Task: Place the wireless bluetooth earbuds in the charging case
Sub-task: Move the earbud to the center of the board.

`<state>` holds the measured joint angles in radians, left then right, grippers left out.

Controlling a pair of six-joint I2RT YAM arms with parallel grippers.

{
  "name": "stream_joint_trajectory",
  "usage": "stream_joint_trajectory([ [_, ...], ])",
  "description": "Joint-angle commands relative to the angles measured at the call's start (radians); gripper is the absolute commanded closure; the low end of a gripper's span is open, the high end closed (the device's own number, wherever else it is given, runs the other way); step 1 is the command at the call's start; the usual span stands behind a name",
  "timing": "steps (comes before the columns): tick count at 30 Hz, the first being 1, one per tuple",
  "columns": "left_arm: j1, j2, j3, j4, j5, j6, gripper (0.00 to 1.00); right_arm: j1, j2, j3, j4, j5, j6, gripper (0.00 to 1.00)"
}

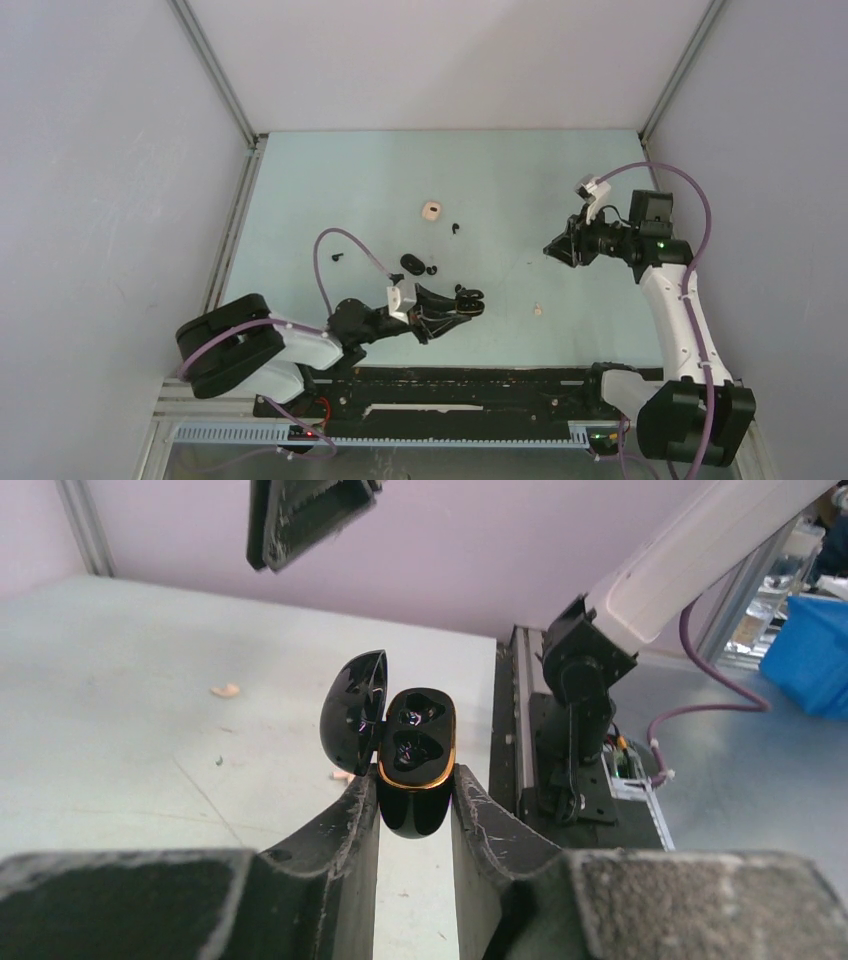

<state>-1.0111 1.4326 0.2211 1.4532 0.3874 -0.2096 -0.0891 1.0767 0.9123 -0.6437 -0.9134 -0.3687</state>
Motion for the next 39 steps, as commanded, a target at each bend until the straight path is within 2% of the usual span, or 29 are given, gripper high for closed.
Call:
stream_joint_trajectory([
  [1, 0.008, -0.07, -0.033, 0.079, -0.056, 0.034, 1.0, -0.021, 0.021, -0.004, 0.053, 0.015, 0.026, 0.59],
  [5, 0.052, -0.054, -0.036, 0.079, 0.006, 0.025, 1.0, -0.015, 0.055, -0.004, 0.086, 0.125, 0.078, 0.6],
  [9, 0.148, -0.098, -0.057, 0.079, 0.059, -0.026, 1.0, -0.03, 0.129, 0.011, 0.109, 0.35, 0.119, 0.63],
  [13, 0.168, -0.138, -0.076, 0.078, 0.054, -0.035, 1.0, -0.072, 0.299, 0.087, 0.069, 0.419, 0.135, 0.64],
  [19, 0.168, -0.125, -0.069, 0.079, 0.079, -0.062, 1.0, -0.013, 0.478, 0.179, -0.004, 0.499, 0.093, 0.65],
  [25, 0.169, -0.133, -0.066, 0.078, 0.087, -0.077, 1.0, 0.125, 0.467, 0.132, -0.052, 0.579, -0.029, 0.6],
  [27, 0.168, -0.132, -0.065, 0.078, 0.088, -0.081, 1.0, 0.156, 0.467, 0.131, -0.082, 0.607, -0.024, 0.6],
  [30, 0.168, -0.128, -0.066, 0.078, 0.084, -0.08, 1.0, 0.193, 0.456, 0.117, -0.123, 0.569, 0.0, 0.58],
  [35, 0.168, -0.118, -0.06, 0.079, 0.086, -0.08, 1.0, 0.277, 0.427, 0.048, -0.114, 0.602, -0.046, 0.49],
  [39, 0.168, -0.118, -0.058, 0.078, 0.086, -0.082, 1.0, 0.303, 0.429, 0.039, -0.092, 0.659, -0.04, 0.49],
])
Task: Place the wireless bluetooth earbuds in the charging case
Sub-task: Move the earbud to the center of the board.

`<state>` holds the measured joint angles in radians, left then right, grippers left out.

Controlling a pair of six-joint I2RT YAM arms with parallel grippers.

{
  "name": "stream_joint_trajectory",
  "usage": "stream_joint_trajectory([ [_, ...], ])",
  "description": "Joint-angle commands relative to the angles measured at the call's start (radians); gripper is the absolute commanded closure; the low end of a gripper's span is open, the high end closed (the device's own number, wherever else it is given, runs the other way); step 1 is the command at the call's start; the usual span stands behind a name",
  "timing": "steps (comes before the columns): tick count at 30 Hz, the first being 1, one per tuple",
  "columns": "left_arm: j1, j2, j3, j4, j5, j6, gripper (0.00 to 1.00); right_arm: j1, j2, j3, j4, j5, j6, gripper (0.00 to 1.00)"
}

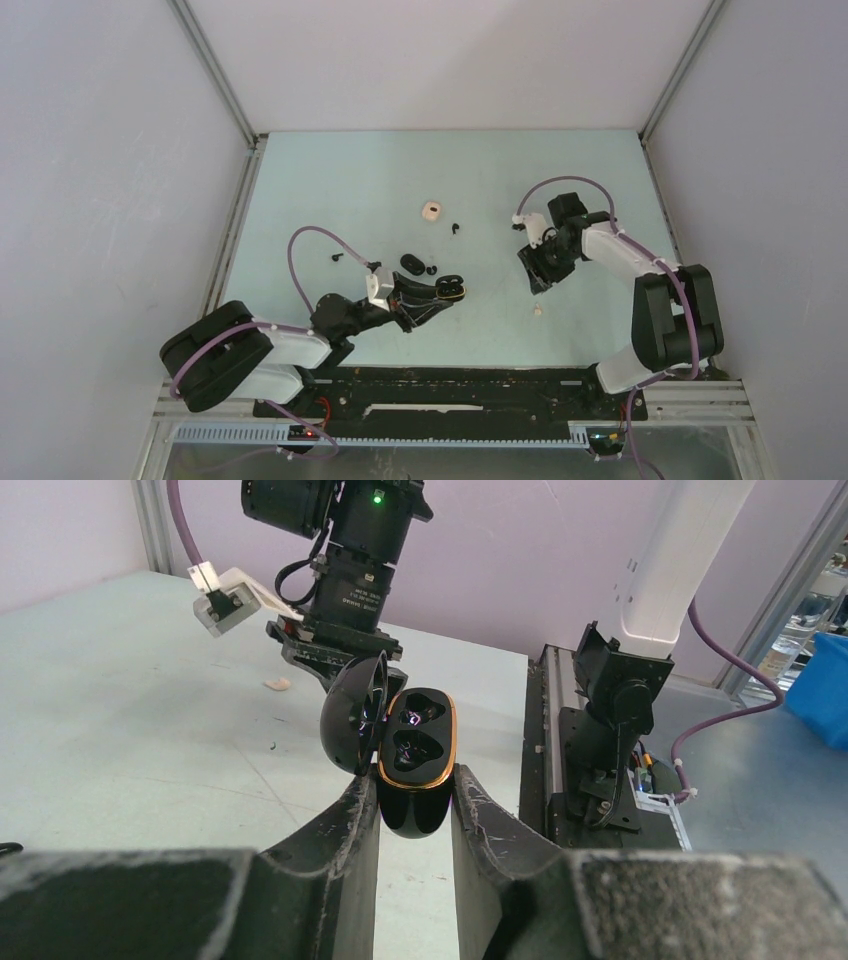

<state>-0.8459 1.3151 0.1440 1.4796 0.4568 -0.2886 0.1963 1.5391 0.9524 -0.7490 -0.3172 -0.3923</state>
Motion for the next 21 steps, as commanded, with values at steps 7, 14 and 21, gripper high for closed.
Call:
stream_joint_trajectory([
  [7, 0.002, 0.009, 0.018, 0.051, -0.006, -0.012, 1.0, -0.097, -0.012, 0.067, 0.082, 0.115, 0.036, 0.61],
  [14, 0.003, 0.02, 0.026, 0.052, 0.008, -0.024, 1.0, -0.187, 0.102, 0.221, 0.12, 0.138, 0.057, 0.67],
  [21, 0.003, 0.024, 0.031, 0.051, 0.025, -0.027, 1.0, -0.274, 0.279, 0.374, 0.139, 0.206, 0.071, 0.7],
])
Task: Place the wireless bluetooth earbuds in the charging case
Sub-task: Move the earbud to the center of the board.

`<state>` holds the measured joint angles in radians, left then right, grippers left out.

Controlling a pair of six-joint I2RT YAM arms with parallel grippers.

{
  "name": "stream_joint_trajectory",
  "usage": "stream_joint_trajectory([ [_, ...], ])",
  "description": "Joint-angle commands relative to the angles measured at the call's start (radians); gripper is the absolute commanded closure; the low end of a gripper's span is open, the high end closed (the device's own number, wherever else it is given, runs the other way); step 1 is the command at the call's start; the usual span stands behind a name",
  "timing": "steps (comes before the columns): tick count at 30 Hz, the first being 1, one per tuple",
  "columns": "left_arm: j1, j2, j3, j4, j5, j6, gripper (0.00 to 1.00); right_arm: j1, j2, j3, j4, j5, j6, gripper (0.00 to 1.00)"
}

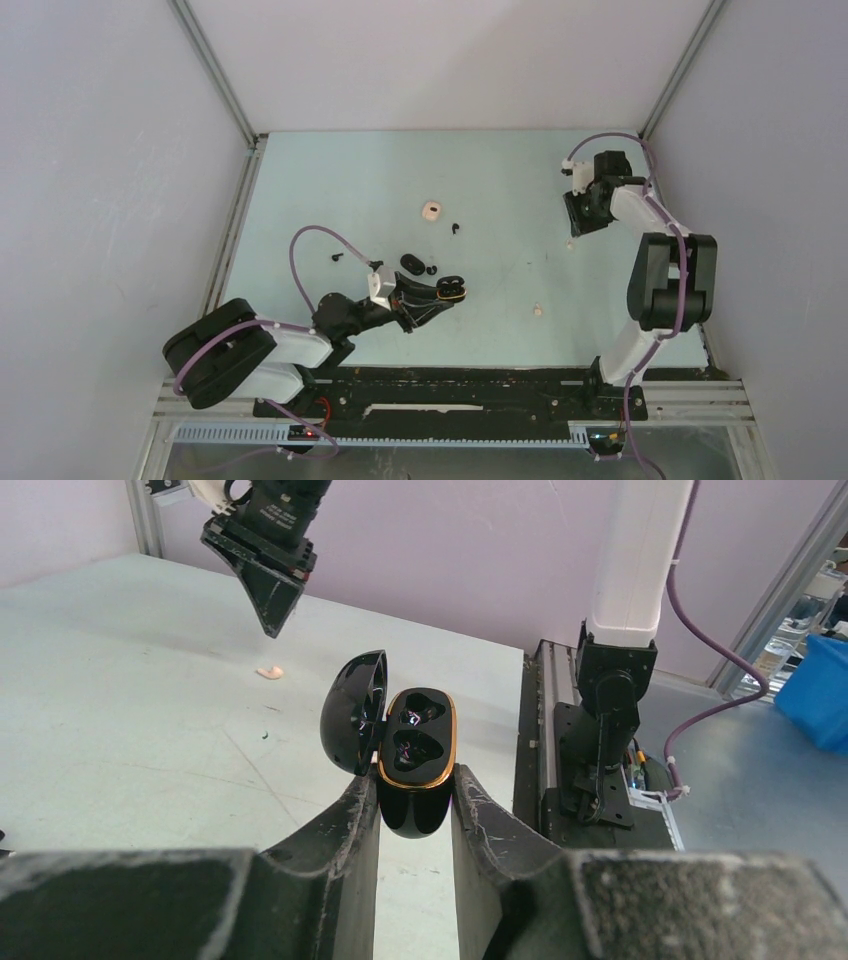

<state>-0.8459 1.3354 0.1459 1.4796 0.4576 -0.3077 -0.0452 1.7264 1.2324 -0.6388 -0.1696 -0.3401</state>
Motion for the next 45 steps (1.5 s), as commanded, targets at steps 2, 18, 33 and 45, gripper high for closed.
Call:
stream_joint_trajectory([
  [2, 0.003, 0.005, 0.03, 0.051, 0.032, -0.01, 1.0, -0.042, 0.131, 0.116, 0.036, 0.074, 0.015, 0.7],
  [18, 0.003, 0.027, 0.043, 0.051, 0.058, -0.021, 1.0, -0.034, 0.26, 0.101, -0.04, 0.005, -0.023, 0.71],
  [33, 0.002, 0.038, 0.057, 0.051, 0.09, -0.037, 1.0, 0.095, 0.212, 0.079, -0.079, 0.001, 0.009, 0.7],
  [45, 0.003, 0.034, 0.057, 0.052, 0.094, -0.04, 1.0, 0.197, 0.194, 0.045, -0.152, -0.056, 0.008, 0.7],
])
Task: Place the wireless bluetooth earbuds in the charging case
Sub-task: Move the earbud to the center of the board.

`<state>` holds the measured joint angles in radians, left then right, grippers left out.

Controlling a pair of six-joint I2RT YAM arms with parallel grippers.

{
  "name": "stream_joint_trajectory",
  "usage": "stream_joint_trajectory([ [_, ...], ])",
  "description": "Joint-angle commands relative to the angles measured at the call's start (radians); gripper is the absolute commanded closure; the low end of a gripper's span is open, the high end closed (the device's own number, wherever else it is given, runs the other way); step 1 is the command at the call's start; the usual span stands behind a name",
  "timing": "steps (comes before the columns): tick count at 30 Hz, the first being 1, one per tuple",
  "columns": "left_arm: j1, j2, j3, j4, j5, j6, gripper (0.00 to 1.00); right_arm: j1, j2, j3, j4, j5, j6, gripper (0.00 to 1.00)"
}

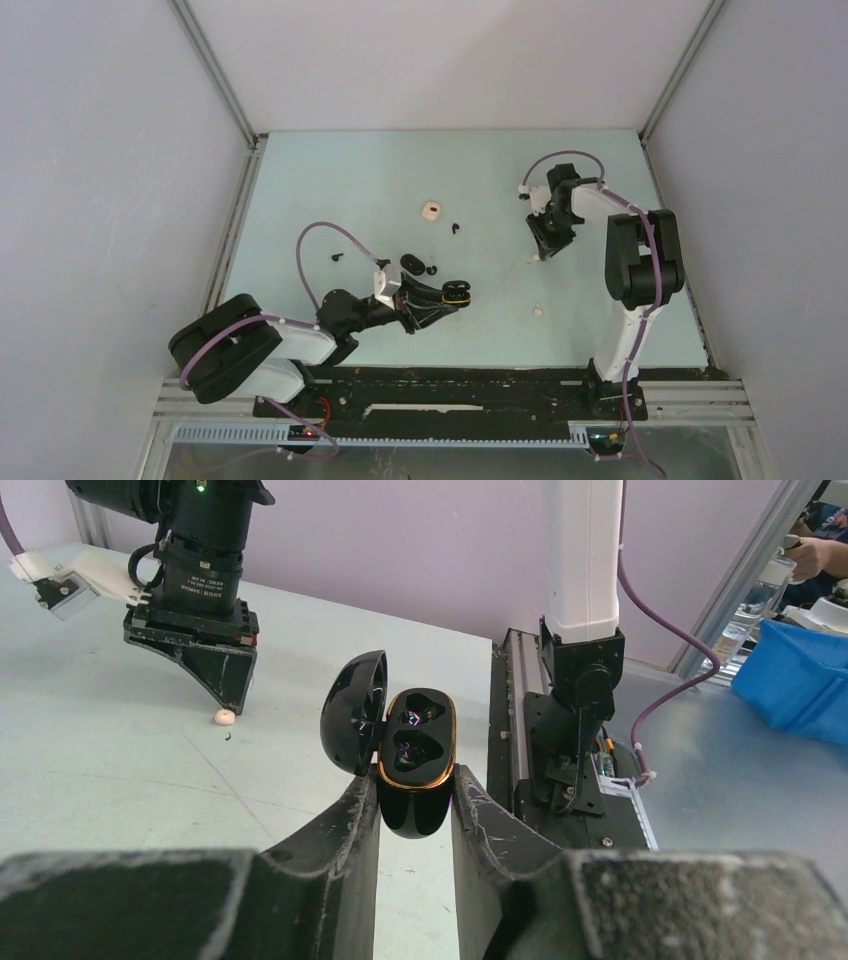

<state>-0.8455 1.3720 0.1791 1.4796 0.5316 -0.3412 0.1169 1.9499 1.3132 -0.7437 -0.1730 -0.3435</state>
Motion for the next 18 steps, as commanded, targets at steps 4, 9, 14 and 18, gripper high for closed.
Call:
stream_joint_trajectory([
  [4, 0.002, 0.004, 0.027, 0.051, 0.022, -0.009, 1.0, 0.076, -0.051, -0.045, -0.026, -0.051, 0.006, 0.7],
  [9, 0.002, 0.014, 0.03, 0.052, 0.022, -0.01, 1.0, 0.111, -0.046, -0.028, -0.014, 0.02, -0.002, 0.69],
  [14, 0.002, 0.019, 0.031, 0.051, 0.022, -0.007, 1.0, 0.118, -0.095, -0.003, -0.081, 0.003, -0.021, 0.67],
  [18, 0.002, 0.032, 0.041, 0.051, 0.029, -0.016, 1.0, 0.12, -0.148, -0.003, -0.085, -0.032, -0.086, 0.63],
])
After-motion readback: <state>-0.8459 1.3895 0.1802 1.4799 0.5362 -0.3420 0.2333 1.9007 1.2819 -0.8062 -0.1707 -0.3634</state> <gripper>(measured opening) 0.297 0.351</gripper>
